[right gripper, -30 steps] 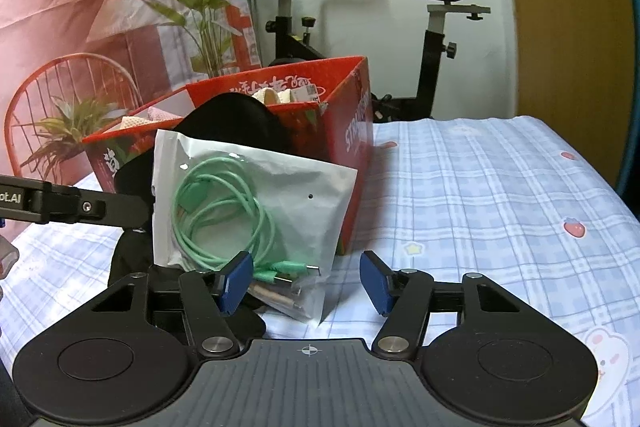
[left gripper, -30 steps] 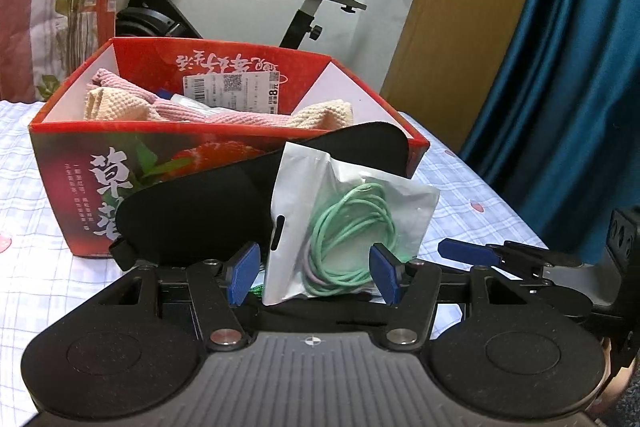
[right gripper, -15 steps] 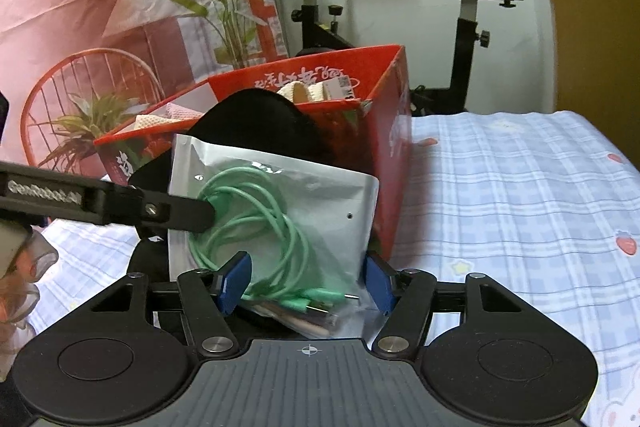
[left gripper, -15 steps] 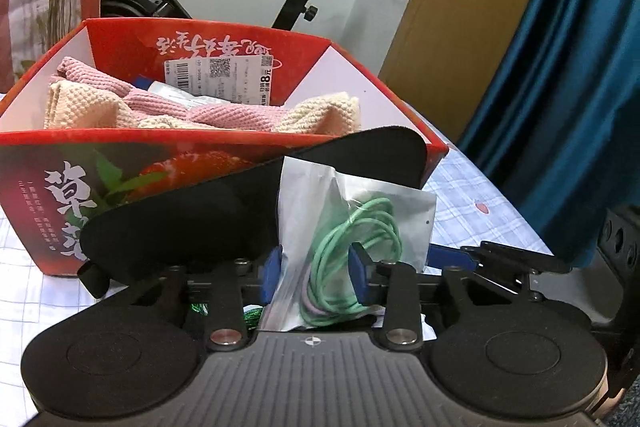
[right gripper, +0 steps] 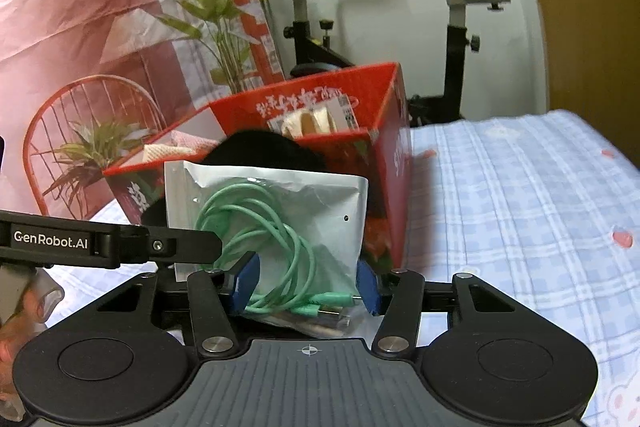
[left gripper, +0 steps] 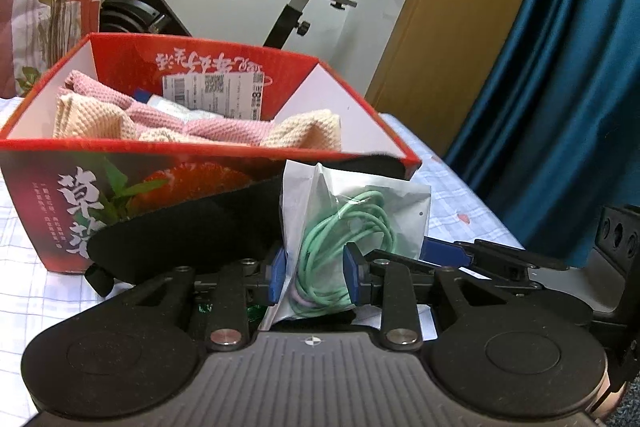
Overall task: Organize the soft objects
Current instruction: 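Grasp the clear bag of green cables with both grippers and lift it, then carry the cable bag over the red box, lower it in, open both grippers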
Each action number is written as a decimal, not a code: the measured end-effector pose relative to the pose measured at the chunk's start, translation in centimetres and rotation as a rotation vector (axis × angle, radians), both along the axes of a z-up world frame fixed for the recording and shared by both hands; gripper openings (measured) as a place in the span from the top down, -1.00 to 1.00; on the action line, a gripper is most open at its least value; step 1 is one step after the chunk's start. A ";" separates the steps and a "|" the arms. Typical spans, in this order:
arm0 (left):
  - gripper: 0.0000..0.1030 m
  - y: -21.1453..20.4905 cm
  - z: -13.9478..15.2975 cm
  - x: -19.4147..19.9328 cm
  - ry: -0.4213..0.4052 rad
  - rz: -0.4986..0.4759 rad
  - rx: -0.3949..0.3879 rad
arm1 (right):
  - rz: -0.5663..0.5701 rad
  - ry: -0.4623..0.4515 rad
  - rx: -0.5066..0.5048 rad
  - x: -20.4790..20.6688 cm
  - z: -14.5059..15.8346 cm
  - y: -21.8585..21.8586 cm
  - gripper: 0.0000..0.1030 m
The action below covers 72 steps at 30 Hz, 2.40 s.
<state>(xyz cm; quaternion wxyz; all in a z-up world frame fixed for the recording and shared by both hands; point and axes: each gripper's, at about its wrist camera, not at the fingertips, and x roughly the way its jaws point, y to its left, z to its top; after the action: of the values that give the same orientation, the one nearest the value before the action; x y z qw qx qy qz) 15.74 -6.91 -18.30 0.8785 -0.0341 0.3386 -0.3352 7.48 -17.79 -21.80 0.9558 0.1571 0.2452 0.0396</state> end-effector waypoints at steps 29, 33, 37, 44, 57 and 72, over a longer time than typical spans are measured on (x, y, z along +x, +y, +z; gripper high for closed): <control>0.38 4.4 10.4 2.8 -0.189 0.074 -0.134 | 0.058 -0.176 -0.121 3.0 13.6 3.2 0.12; 0.38 4.6 11.7 4.9 -0.216 0.092 -0.119 | 0.073 -0.189 -0.128 5.9 15.5 3.6 0.13; 0.38 4.9 11.0 7.1 -0.159 0.107 -0.097 | 0.080 -0.179 -0.139 8.8 16.2 4.2 0.12; 0.38 5.1 7.0 9.8 -0.017 0.130 -0.041 | 0.079 -0.040 -0.091 12.8 12.6 4.5 0.12; 0.38 4.5 4.5 10.7 0.057 0.122 0.025 | 0.018 0.139 0.012 14.7 6.4 3.6 0.12; -0.11 6.2 7.7 7.8 -0.107 0.139 0.037 | -0.077 0.075 -0.147 11.7 7.4 3.1 -0.07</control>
<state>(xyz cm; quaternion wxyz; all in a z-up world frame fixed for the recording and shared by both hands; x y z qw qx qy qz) 23.53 -0.68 -10.57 0.9170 -0.0232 0.2943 -0.2682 19.13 -14.70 -14.36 0.9558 0.0973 0.2768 -0.0213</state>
